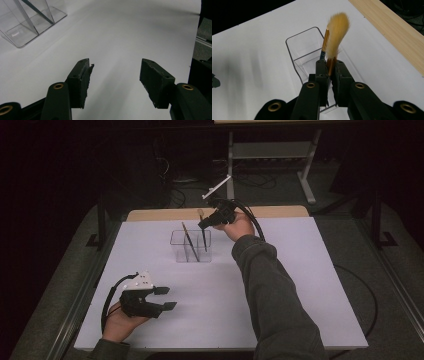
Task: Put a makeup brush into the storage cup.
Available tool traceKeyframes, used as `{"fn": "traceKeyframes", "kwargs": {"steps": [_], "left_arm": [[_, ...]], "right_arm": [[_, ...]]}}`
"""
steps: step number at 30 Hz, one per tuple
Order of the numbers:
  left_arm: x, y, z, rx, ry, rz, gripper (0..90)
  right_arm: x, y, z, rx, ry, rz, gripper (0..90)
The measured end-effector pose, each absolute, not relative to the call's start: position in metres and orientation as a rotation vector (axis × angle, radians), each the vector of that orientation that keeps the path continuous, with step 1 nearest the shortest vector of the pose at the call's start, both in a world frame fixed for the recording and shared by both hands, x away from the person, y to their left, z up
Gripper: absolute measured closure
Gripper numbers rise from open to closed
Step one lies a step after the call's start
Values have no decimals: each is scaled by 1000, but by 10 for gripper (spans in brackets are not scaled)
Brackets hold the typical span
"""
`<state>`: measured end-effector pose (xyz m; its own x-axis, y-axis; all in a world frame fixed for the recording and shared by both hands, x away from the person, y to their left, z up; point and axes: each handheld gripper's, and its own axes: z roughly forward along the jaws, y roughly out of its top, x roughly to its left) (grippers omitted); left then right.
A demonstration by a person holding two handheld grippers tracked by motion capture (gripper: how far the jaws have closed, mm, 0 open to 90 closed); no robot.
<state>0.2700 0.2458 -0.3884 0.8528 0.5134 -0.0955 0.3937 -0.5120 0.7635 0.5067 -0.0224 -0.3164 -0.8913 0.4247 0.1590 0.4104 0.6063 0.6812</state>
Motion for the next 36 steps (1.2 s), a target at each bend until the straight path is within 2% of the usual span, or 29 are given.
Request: {"fn": "traceKeyframes", "kwargs": {"steps": [36], "left_arm": [[270,244,-389,2183,635,188,410]], "right_arm": [[499,-23,-346,766,2825,1164,819]]}}
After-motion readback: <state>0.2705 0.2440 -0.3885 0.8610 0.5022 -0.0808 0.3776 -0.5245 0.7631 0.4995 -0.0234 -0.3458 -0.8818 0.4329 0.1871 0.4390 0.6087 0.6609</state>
